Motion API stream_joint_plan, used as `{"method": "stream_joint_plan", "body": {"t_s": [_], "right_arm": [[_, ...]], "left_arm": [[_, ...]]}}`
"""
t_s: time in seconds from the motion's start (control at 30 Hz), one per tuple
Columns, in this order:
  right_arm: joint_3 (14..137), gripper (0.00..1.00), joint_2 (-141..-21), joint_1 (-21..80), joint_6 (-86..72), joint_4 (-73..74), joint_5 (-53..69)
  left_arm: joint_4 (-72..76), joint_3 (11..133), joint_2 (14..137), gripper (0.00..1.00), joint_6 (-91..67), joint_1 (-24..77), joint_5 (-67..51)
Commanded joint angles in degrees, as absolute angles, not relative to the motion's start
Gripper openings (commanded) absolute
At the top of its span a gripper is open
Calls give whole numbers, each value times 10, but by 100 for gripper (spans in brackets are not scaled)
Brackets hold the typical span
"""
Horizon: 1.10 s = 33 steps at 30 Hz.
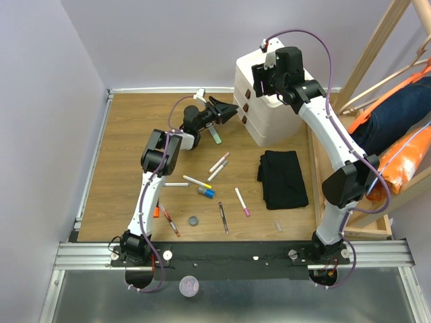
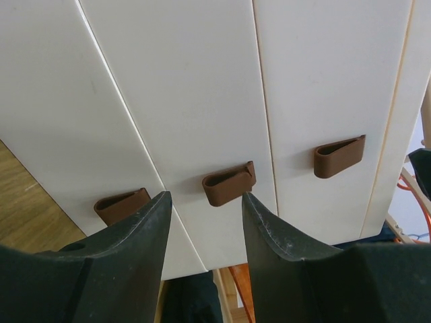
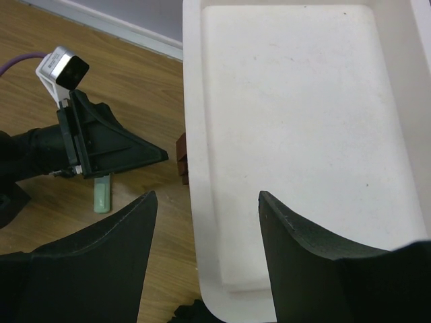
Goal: Sort the stationery into containers
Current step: Open the drawer in the storage box.
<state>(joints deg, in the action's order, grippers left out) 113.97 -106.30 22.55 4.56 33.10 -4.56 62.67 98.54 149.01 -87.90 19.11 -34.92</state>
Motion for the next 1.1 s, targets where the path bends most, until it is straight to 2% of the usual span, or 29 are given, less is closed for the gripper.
{"method": "stream_joint_plan", "body": {"t_s": [0.0,0.33,0.73,0.83,0.93,0.97,1.07], "right_arm": [[1161,69,-1073,224,47,323,-38],[1158,69,-1071,224,53,323,-44],[1153,68,-1075,224,54,319,-41],[1152,67,-1076,224,55,318,-40],[1155,66,-1076,224,53,320,-36],[1157,65,-1076,224,54,321,-34],[1156,64,-1074,224,53,321,-31]], "left_arm": [[620,1002,1505,55,-875,203,-339],[606,1041,1516,54,-875,231,-329],[620,1050,1520,48,-861,246,-316],[630,1046,1518,42,-859,245,-319],[651,1014,1501,30,-860,238,-324],[660,988,1494,21,-860,236,-325],[676,938,1461,7,-855,219,-335]]}}
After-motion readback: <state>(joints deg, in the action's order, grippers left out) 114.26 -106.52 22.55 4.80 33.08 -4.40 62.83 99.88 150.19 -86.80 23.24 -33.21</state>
